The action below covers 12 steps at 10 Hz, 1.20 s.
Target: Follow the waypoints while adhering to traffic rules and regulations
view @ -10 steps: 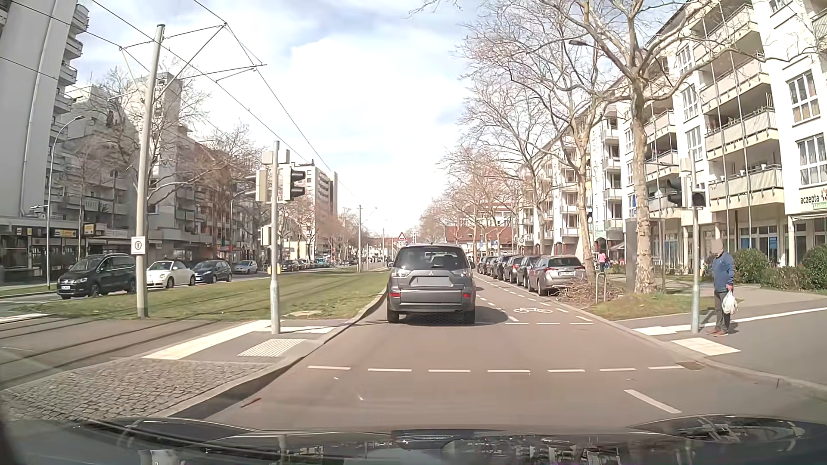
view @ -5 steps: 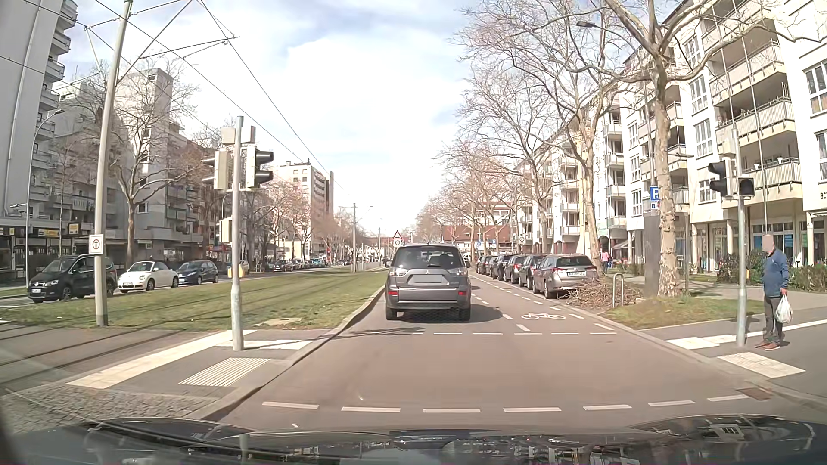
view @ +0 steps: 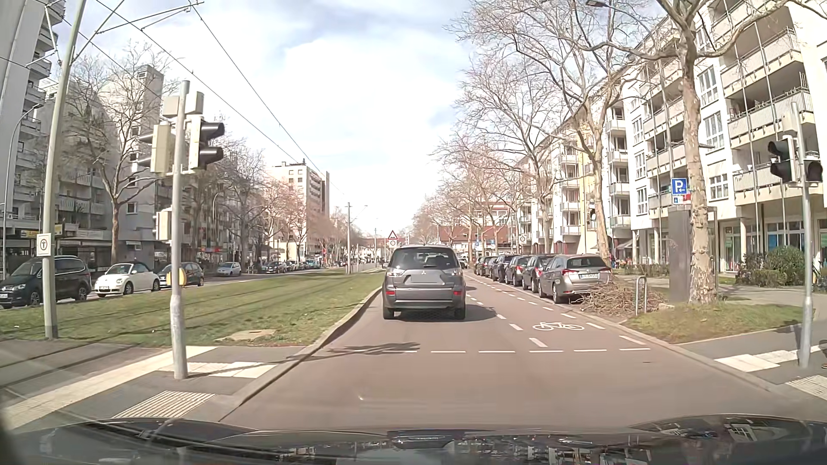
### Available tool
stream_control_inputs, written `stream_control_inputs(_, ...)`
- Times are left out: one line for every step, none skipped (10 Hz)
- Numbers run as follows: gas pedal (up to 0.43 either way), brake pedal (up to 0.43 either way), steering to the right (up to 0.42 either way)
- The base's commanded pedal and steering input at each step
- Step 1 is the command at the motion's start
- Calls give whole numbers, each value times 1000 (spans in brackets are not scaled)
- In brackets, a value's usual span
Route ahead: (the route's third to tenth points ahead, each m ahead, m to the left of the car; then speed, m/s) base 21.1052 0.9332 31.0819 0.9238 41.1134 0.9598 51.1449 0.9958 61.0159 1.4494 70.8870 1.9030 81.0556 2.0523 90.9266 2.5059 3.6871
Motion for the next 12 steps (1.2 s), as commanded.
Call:
stream_control_inputs(47, 0, 6)
stream_control_inputs(47, 0, 4)
stream_control_inputs(47, 0, 5)
stream_control_inputs(47, 0, 4)
stream_control_inputs(47, 0, 4)
stream_control_inputs(47, 0, 4)
stream_control_inputs(47, 0, 4)
stream_control_inputs(47, 0, 2)
stream_control_inputs(47, 0, 0)
stream_control_inputs(47, 0, -1)
stream_control_inputs(47, 0, -2)
stream_control_inputs(47, 0, -3)
